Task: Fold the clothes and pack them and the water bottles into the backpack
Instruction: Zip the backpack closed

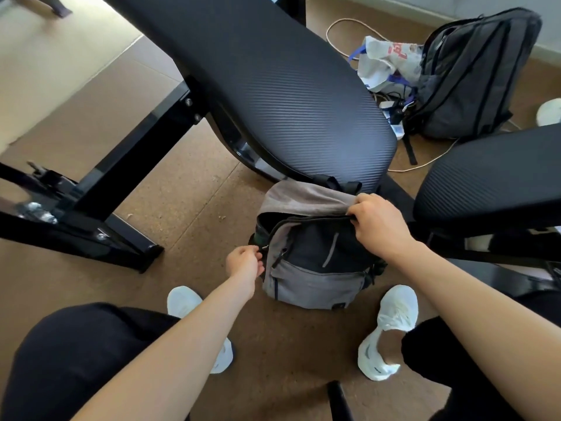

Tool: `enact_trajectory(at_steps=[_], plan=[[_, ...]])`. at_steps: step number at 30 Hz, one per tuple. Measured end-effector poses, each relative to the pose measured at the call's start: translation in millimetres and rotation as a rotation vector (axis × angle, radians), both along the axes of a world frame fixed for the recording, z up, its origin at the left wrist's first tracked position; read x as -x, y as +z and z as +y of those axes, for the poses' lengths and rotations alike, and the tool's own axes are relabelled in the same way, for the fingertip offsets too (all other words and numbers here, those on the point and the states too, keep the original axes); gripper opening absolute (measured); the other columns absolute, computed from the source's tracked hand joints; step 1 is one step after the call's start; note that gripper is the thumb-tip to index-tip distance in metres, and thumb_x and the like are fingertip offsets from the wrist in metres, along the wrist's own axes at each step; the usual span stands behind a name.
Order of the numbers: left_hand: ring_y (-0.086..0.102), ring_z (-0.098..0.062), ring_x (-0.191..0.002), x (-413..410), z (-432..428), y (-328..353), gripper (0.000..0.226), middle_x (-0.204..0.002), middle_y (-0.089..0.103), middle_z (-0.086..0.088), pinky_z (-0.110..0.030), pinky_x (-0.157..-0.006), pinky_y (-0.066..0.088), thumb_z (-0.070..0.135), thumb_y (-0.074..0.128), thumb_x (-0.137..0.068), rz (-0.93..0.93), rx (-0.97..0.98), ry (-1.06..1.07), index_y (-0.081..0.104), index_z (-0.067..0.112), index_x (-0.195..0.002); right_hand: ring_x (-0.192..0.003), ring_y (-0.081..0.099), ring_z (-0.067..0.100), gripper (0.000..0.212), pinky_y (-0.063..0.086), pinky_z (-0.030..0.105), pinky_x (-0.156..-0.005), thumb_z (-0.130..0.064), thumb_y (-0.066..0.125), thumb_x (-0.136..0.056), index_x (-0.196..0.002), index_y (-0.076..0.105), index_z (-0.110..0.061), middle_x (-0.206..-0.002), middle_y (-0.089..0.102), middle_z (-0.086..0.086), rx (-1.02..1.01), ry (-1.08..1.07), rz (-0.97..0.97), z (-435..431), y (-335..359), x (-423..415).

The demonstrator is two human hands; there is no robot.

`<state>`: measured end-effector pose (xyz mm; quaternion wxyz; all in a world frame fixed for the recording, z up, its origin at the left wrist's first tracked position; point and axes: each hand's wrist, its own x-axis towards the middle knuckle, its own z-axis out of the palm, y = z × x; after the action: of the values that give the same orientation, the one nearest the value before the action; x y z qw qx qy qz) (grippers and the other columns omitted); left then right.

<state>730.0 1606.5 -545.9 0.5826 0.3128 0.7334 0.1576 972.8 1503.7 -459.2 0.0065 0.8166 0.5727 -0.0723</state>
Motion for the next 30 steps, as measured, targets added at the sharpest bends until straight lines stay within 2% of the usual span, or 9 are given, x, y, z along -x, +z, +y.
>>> enact_trajectory(at_steps=[3,6,10,13,16,18,22,26,30], plan=[[0.066,-0.026,-0.109,-0.9,16.3,-28.1,0.019,-0.12,0.071,-0.004,-0.045,-0.099,0.055,0.017,0.052,-0.105,0.175,-0.219,-0.402,0.069,0.02,-0.111,-0.096,0.06,0.033,0.027,0.039,0.035,-0.063,-0.003,0.065,-0.085,-0.106,0.078,-0.016,-0.098,0.061,0.006,-0.019,-0.095,0.023,1.7,0.3,-2.4],[0.059,-0.028,-0.125,-4.1,23.3,-53.2,0.03,-0.134,0.064,-0.005,-0.044,-0.106,0.049,0.015,0.052,-0.105,0.204,-0.264,-0.665,0.06,0.015,-0.134,-0.098,0.061,0.034,0.024,0.048,0.038,-0.068,-0.009,0.067,-0.089,-0.109,0.078,-0.016,-0.101,0.064,0.007,-0.049,-0.156,0.043,2.0,2.9,-6.9],[0.055,-0.033,-0.126,-5.6,28.4,-74.6,0.022,-0.124,0.067,-0.008,-0.046,-0.094,0.052,0.026,0.057,-0.101,0.339,-0.289,-0.858,0.059,0.02,-0.122,-0.102,0.062,0.033,0.02,0.052,0.041,-0.077,-0.016,0.072,-0.089,-0.109,0.078,-0.017,-0.105,0.066,0.007,-0.06,-0.193,0.078,2.7,6.3,-12.9],[0.06,-0.034,-0.116,-7.6,32.4,-81.6,0.022,-0.115,0.069,-0.009,-0.046,-0.088,0.055,0.032,0.058,-0.101,0.396,-0.253,-0.967,0.063,0.018,-0.118,-0.104,0.061,0.032,0.019,0.05,0.041,-0.076,-0.018,0.074,-0.088,-0.106,0.078,-0.019,-0.104,0.065,0.006,-0.061,-0.202,0.102,5.5,7.4,-15.1],[0.065,-0.034,-0.107,-11.2,37.0,-82.8,0.025,-0.113,0.07,-0.011,-0.043,-0.088,0.056,0.029,0.057,-0.103,0.348,-0.217,-0.968,0.068,0.014,-0.119,-0.105,0.06,0.032,0.02,0.048,0.039,-0.076,-0.019,0.075,-0.088,-0.107,0.078,-0.02,-0.105,0.065,0.005,-0.053,-0.204,0.119,6.1,8.9,-16.8],[0.065,-0.033,-0.101,-10.4,40.6,-83.2,0.015,-0.107,0.069,-0.011,-0.039,-0.085,0.052,0.027,0.059,-0.102,0.29,-0.154,-0.916,0.066,0.014,-0.106,-0.105,0.06,0.031,0.02,0.047,0.037,-0.076,-0.02,0.074,-0.089,-0.109,0.078,-0.02,-0.107,0.065,0.005,-0.051,-0.202,0.127,5.4,9.8,-17.5],[0.072,-0.031,-0.09,-1.5,49.5,-85.4,0.015,-0.089,0.075,-0.009,-0.036,-0.07,0.056,0.028,0.074,-0.092,0.315,-0.124,-0.853,0.074,0.013,-0.088,-0.106,0.06,0.031,0.02,0.044,0.035,-0.076,-0.022,0.073,-0.09,-0.11,0.077,-0.022,-0.108,0.064,0.005,-0.043,-0.186,0.152,2.3,11.0,-18.0],[0.073,-0.026,-0.092,4.3,59.2,-73.2,0.016,-0.094,0.076,-0.008,-0.041,-0.088,0.06,0.021,0.088,-0.079,0.332,-0.098,-0.688,0.076,0.014,-0.085,-0.104,0.06,0.03,0.013,0.042,0.034,-0.072,-0.021,0.073,-0.089,-0.102,0.077,-0.021,-0.1,0.056,0.0,0.012,-0.166,0.174,-0.5,12.5,-19.4],[0.073,-0.028,-0.092,2.4,64.8,-62.5,0.02,-0.095,0.075,-0.011,-0.045,-0.089,0.061,0.018,0.09,-0.077,0.329,-0.045,-0.617,0.073,0.012,-0.085,-0.097,0.06,0.029,0.009,0.04,0.033,-0.068,-0.02,0.075,-0.086,-0.094,0.077,-0.018,-0.096,0.051,-0.001,0.093,-0.127,0.194,-3.0,15.2,-19.3]])
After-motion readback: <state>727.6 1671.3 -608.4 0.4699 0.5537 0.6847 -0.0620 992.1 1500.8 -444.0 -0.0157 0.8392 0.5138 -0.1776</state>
